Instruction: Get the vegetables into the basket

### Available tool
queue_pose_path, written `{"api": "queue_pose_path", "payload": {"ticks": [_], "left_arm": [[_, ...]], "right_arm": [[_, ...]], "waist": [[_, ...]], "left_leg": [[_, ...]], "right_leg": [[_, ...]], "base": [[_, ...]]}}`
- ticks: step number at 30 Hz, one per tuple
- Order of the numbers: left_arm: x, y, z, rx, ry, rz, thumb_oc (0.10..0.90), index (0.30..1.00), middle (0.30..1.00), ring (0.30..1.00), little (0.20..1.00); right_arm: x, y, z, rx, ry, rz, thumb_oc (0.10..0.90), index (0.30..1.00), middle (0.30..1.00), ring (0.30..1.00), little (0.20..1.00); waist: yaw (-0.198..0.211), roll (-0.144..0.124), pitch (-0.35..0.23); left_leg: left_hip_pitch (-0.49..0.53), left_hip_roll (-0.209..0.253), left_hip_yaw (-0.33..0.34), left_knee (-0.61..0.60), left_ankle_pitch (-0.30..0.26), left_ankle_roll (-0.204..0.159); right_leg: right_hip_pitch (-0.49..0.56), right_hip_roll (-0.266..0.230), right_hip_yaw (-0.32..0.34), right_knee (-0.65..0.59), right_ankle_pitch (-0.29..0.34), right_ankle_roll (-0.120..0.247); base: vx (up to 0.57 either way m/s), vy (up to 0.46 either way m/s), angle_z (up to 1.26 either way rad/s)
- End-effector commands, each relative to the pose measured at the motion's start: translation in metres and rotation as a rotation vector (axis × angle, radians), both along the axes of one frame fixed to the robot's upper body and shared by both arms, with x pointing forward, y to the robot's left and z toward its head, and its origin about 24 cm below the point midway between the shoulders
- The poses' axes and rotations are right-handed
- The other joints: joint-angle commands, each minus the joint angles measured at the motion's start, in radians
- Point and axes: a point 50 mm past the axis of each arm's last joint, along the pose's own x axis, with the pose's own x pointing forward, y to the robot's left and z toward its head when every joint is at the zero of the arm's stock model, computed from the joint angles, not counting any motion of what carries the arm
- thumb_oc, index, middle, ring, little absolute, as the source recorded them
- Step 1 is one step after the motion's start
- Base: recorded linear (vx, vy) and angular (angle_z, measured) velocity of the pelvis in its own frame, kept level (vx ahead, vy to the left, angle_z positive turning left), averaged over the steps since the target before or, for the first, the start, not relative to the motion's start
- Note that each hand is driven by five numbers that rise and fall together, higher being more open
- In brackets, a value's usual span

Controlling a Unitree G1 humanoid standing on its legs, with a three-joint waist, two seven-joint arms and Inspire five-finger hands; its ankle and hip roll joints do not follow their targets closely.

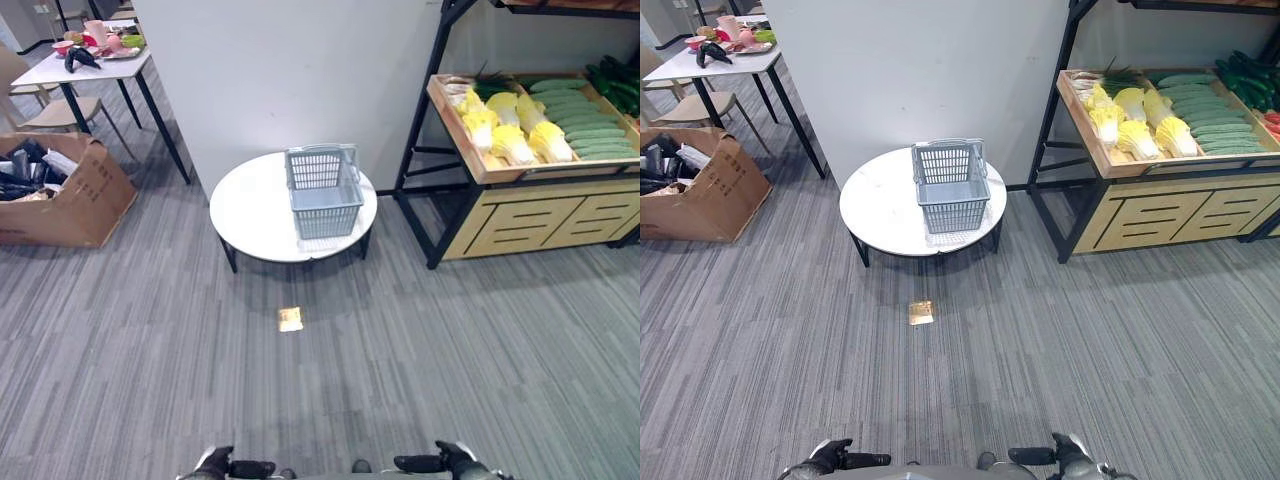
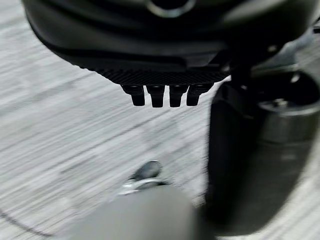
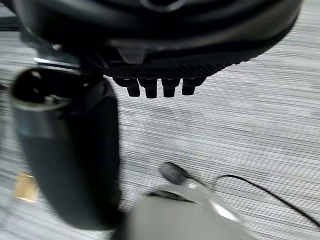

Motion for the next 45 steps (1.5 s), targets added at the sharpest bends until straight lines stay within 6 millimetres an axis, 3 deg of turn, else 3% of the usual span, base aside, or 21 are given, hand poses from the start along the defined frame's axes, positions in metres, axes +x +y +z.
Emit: {"api": "queue_pose_path", "payload": {"ticks": [1, 12, 45], "left_arm": [[0.001, 0.004, 0.000, 0.034, 0.033, -0.042, 0.900, 1.000, 1.000, 1.000, 1.000], [-0.010, 0.005, -0.003, 0.037, 0.079, -0.027, 0.900, 1.000, 1.000, 1.000, 1.000], [-0.015, 0.008, -0.004, 0.048, 0.114, -0.030, 0.900, 1.000, 1.000, 1.000, 1.000]], "right_arm": [[-0.004, -0.016, 0.002, -0.072, 0.054, 0.039, 0.900, 1.000, 1.000, 1.000, 1.000], [-0.008, -0.013, 0.000, -0.066, 0.071, 0.056, 0.900, 1.000, 1.000, 1.000, 1.000], [-0.015, -0.011, -0.002, -0.062, 0.100, 0.068, 0.900, 1.000, 1.000, 1.000, 1.000]], "waist": [[-0.004, -0.008, 0.029], [-0.004, -0.010, 0.025], [0.000, -0.022, 0.018]], "left_leg": [[0.035, 0.056, -0.005, -0.037, 0.045, -0.114], [0.036, 0.057, -0.007, -0.037, 0.046, -0.116], [0.039, 0.053, -0.014, -0.037, 0.041, -0.113]], "right_leg": [[0.039, -0.102, 0.005, -0.027, 0.033, 0.146], [0.038, -0.101, 0.005, -0.027, 0.033, 0.146], [0.046, -0.105, 0.002, -0.027, 0.037, 0.150]], "base": [[0.00, 0.000, 0.00], [0.00, 0.000, 0.00], [0.00, 0.002, 0.00]]}}
